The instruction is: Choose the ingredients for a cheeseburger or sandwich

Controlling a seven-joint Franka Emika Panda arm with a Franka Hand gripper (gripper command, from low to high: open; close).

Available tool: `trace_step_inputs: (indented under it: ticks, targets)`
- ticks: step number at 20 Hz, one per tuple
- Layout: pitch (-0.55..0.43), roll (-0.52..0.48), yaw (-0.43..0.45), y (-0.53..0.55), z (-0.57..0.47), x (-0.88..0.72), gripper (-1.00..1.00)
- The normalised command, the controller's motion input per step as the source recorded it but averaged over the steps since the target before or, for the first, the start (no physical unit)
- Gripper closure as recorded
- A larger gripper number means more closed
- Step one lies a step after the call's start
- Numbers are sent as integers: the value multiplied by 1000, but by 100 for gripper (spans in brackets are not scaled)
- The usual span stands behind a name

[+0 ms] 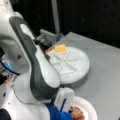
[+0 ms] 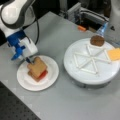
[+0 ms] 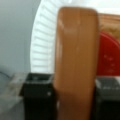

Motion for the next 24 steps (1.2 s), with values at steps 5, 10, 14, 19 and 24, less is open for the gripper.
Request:
trace_step_inputs:
  ticks: [5, 10, 14, 19, 24]
  targets:
    - [-56, 86, 209, -144, -77, 114, 100]
    - [-67, 80, 209, -165, -97, 142, 100]
    - [-66, 82, 208, -199, -111, 162, 100]
    - [-65, 67, 192, -214, -115, 165, 100]
    - [-58, 49, 180, -214, -105, 163, -100]
